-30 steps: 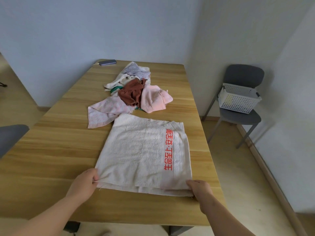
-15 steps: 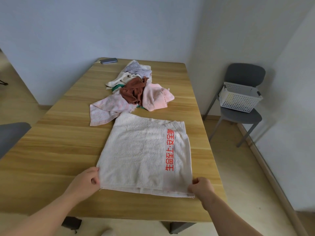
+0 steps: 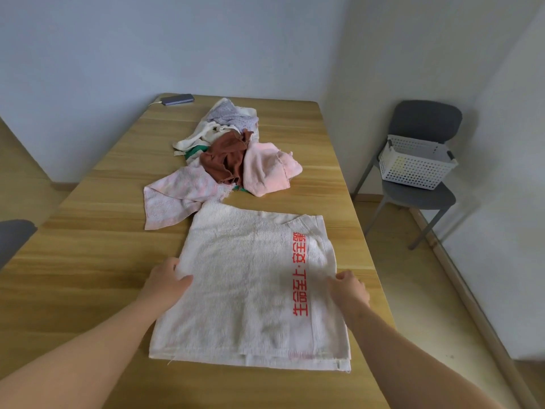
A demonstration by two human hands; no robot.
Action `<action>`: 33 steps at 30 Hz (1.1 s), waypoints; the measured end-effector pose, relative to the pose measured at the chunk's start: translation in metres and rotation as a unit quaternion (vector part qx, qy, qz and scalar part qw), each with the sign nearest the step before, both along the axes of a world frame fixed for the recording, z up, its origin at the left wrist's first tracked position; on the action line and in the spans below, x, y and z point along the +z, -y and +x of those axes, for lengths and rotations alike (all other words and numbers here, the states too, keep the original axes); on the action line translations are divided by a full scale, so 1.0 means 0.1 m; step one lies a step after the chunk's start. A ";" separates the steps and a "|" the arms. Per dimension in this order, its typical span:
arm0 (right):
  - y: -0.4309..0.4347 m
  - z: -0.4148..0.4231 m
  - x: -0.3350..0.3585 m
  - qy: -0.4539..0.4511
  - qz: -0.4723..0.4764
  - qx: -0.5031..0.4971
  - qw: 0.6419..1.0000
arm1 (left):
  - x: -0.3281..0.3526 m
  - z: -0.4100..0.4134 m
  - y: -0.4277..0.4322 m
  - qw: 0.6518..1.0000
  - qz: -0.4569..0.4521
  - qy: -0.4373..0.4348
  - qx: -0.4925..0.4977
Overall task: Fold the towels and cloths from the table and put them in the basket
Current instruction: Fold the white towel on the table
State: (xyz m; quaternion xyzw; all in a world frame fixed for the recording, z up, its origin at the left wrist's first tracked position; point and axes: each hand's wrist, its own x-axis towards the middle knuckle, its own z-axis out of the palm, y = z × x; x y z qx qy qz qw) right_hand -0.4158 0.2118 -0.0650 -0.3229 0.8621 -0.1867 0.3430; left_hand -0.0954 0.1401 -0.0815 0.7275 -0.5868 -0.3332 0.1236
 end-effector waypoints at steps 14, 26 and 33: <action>1.63 -0.07 -0.10 -0.015 -0.052 0.037 0.998 | -0.03 -0.32 1.63 0.997 -0.023 -0.068 0.005; 1.74 -0.29 -0.17 -0.065 -0.069 -0.106 0.990 | -0.10 -0.36 2.01 0.978 0.007 -0.200 0.066; 1.78 -0.31 -0.18 -0.071 0.045 -0.074 0.994 | -0.07 -0.41 1.99 0.987 -0.020 -0.154 0.042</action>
